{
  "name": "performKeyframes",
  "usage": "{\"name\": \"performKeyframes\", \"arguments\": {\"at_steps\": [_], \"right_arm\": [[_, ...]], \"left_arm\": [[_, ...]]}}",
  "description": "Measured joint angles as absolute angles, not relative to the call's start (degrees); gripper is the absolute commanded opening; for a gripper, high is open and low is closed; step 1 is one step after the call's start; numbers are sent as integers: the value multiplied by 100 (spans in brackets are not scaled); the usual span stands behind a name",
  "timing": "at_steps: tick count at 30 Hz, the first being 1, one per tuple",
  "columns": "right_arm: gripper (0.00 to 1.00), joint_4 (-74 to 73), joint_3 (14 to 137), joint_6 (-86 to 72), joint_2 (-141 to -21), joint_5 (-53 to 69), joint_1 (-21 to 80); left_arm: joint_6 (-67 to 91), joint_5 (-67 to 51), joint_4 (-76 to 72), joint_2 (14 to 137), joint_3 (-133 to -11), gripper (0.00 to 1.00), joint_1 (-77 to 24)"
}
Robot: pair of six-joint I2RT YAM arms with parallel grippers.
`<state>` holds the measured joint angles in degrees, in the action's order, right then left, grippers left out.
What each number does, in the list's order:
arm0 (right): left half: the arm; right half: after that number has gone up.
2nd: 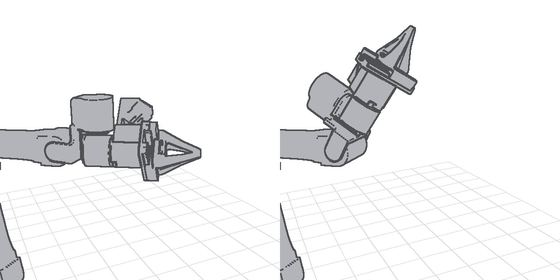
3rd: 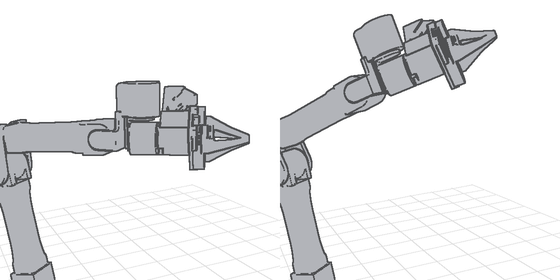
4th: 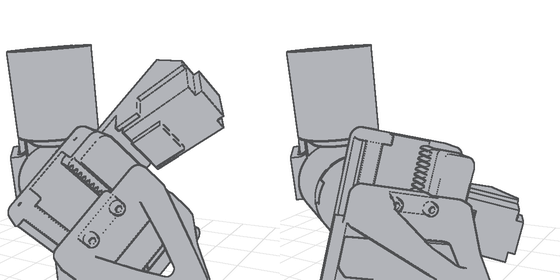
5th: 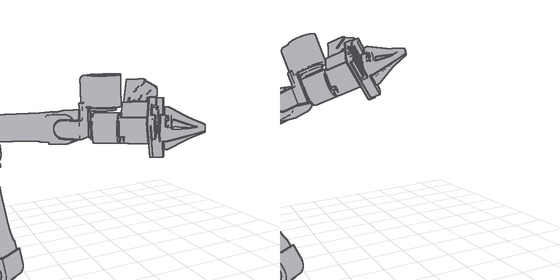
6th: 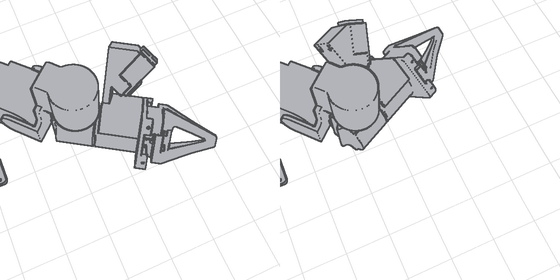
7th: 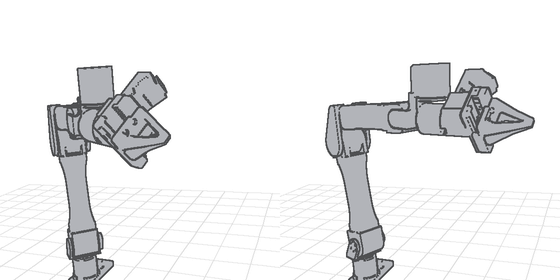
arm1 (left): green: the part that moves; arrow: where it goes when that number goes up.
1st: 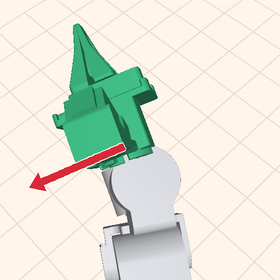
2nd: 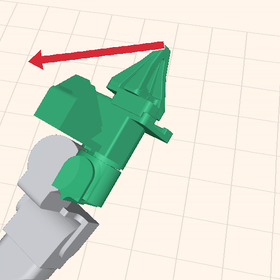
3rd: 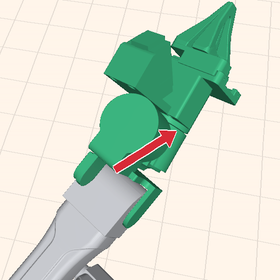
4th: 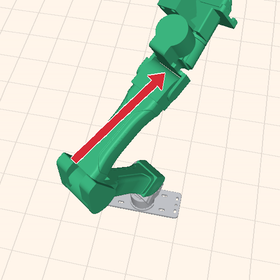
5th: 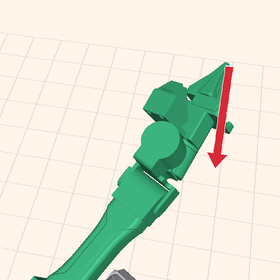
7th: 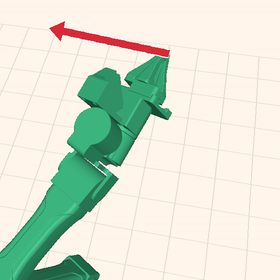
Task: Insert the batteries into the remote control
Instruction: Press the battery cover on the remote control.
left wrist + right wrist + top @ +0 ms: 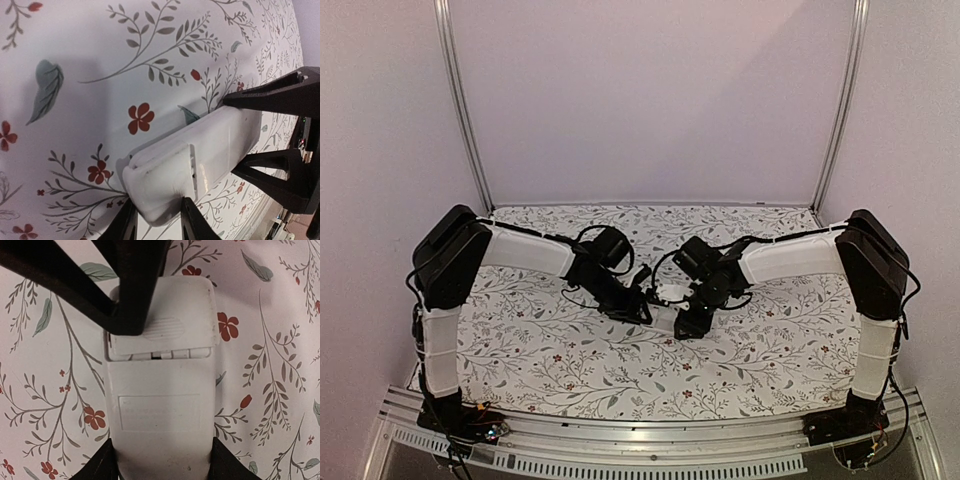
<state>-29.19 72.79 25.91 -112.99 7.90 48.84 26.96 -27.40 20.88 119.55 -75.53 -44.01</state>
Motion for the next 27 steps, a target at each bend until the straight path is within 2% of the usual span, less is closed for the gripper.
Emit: {"name": "performKeyframes", "arguments": {"at_steps": [10,22,27], "right_arm": [[71,-2775,7175,2665,-11277,858,4816],[78,-2512,6963,2652,-11161,871,4731],[72,-2528,6965,2644,-11159,873,4722]], "left_arm": [[2707,-2912,1920,11872,-7446,49,-4311],[2770,-2849,1758,11775,-7284,45,-4104],[2823,-2770,1776,11778,-7303,39,-4080]]}}
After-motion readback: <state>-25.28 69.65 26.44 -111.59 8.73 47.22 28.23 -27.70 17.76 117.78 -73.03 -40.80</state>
